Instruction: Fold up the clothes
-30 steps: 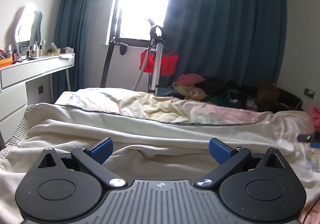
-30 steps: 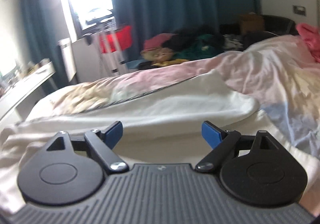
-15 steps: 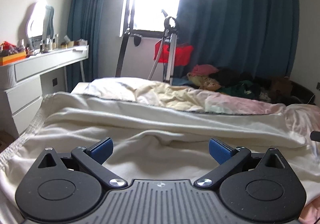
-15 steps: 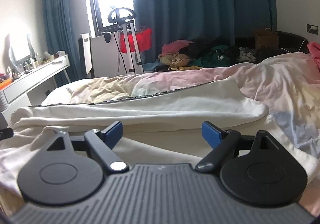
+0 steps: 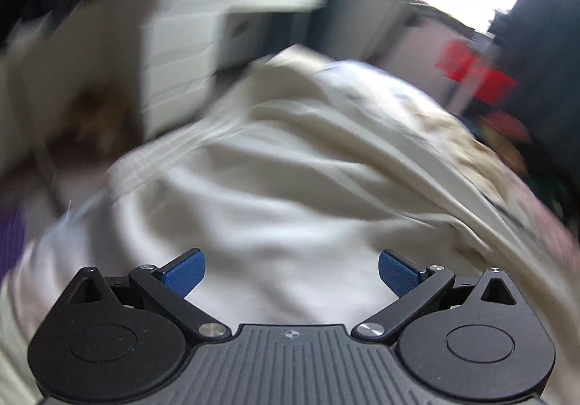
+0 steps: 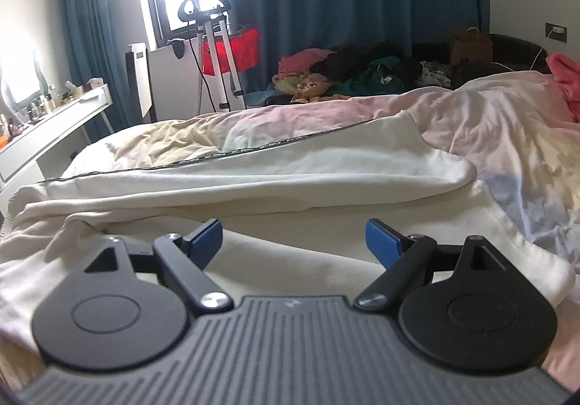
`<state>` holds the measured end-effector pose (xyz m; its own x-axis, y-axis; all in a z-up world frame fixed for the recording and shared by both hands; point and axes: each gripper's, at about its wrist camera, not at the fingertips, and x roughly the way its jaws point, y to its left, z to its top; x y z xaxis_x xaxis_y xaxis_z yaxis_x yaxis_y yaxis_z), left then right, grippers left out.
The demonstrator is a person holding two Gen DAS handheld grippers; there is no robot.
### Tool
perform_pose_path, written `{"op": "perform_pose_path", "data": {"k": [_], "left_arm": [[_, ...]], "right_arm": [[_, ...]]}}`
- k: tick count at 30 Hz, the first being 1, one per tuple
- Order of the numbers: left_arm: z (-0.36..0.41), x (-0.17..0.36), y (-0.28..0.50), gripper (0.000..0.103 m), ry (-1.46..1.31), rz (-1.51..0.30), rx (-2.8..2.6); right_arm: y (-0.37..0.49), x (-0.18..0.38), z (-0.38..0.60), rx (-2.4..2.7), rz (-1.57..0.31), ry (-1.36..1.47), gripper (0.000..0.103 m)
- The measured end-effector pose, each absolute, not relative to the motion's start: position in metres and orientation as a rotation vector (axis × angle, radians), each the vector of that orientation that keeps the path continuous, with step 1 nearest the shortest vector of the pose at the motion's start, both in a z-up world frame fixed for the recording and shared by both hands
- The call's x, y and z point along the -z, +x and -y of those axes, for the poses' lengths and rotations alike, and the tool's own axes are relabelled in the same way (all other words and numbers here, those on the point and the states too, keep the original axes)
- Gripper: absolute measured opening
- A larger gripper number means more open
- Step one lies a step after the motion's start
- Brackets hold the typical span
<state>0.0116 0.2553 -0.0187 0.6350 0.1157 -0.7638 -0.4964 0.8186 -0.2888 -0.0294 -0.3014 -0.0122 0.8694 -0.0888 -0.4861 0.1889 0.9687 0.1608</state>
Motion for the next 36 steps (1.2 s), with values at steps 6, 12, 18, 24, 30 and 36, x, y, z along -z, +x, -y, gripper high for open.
{"op": "perform_pose_path", "data": {"k": [6,12,18,24,30,36], "left_arm": [[-0.336,0.045,-0.011,0.101,-0.780,-0.911,-0.717],[-0.358,0.055,-0.014,0.101,-0.877,-0.911,-0.727],[-0.343,0.039,-0.011,0.096,-0.824,-0.825,-0.564],[-0.340,0.036,-0.017,0.089,-0.937,-0.735,-0.387],[-0.351,0.055,-0.023,0.079,-1.110,-0.767,-0.371],[-0.372,0.070,-0.032,0.079,-1.230,-0.712,-0.300]], "right_arm": [[-0.032,0.011,0.299,0.133,-0.495,0.209,0.087],[-0.031,0.011,0.296,0.143,-0.501,0.199,0.087],[-0.028,0.014,0.298,0.155,-0.521,0.198,0.087],[-0.026,0.015,0.300,0.156,-0.522,0.204,0.087],[-0.026,0.019,0.343,0.176,-0.540,0.411,0.087],[-0.047,0.029,0.421,0.275,-0.495,0.708,0.087]]}}
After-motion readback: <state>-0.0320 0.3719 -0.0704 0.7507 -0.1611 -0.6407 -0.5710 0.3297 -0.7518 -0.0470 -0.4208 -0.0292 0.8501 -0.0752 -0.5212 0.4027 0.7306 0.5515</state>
